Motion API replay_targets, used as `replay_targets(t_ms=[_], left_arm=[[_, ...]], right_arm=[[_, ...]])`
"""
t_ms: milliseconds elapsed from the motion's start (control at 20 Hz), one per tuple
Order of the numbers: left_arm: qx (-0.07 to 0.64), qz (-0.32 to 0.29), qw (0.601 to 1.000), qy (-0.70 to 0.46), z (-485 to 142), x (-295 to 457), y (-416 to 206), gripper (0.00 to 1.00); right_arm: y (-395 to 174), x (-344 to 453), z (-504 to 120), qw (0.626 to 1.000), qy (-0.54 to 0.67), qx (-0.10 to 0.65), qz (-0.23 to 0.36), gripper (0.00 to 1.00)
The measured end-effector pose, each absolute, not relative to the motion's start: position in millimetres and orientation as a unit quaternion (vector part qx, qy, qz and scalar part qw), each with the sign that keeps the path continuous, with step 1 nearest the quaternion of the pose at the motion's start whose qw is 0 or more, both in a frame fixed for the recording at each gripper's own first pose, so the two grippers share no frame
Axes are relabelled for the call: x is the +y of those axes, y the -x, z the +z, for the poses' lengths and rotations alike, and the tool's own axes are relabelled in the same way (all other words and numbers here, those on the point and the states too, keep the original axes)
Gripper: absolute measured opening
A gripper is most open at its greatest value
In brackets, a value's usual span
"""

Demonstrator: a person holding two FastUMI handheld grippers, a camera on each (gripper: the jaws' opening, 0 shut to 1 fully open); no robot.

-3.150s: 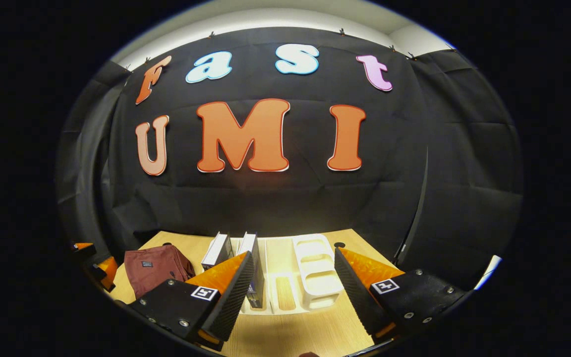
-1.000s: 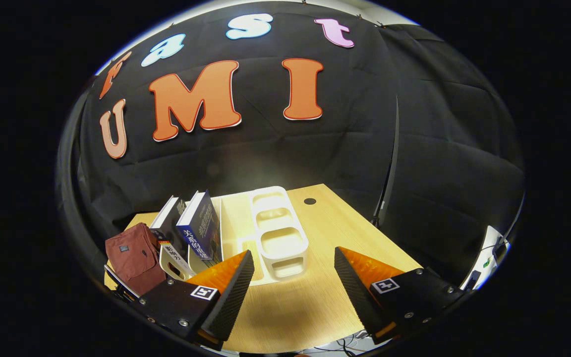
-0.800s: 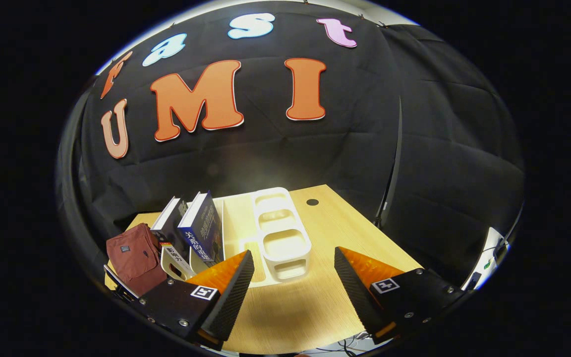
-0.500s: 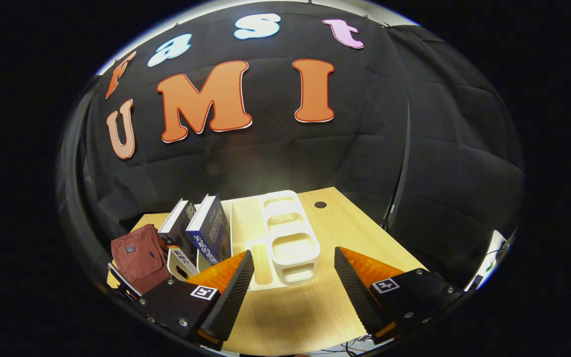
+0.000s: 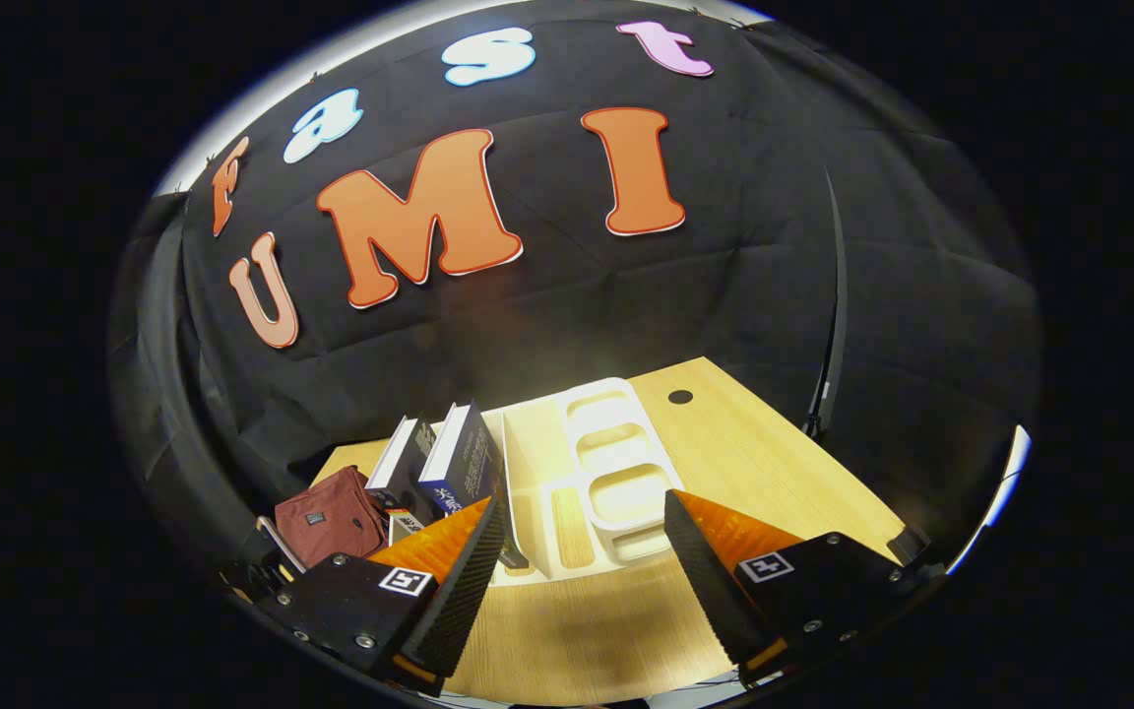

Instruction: Open the schoolbag, grab two books from the bookshelf and put them into the schoolbag.

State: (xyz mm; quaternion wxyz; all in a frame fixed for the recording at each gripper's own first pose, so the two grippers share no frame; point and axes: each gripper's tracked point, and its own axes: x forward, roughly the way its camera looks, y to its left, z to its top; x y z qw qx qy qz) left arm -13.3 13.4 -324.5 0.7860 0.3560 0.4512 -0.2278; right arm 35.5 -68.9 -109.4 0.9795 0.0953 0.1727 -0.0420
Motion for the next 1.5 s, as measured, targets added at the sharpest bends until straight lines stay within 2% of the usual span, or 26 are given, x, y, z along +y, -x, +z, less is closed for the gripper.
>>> replay_targets(t_ms=[250,400,600,950,1200,1350,1500], left_arm=[[0.442,-0.27,0.789,-0.33,-264,23,-10,0.01],[0.421,-0.286,0.804,-0.307,-223,39,-46,0.01],[0.38,-0.285,0.827,-0.3,-182,68,-109,0.0],[0.326,-0.288,0.866,-0.248,-132,85,-156,0.01],[0.338,-0.301,0.861,-0.232,-140,88,-153,0.0],[0.339,-0.301,0.863,-0.224,-141,93,-155,0.01],[0.338,-0.297,0.867,-0.215,-139,97,-160,0.01]], right_arm=[[-34,-39,-101,0.98,-0.086,0.167,-0.07,0.97],[-31,-4,-96,0.98,-0.078,0.163,-0.084,0.97],[-29,44,-91,0.982,-0.052,0.161,-0.086,0.97],[-22,94,-76,0.98,0.013,0.177,-0.088,0.97],[-57,136,-51,0.974,0.054,0.218,-0.023,0.97],[-90,170,-51,0.955,0.056,0.287,0.04,0.97],[-123,177,-68,0.927,0.075,0.361,0.059,0.97]])
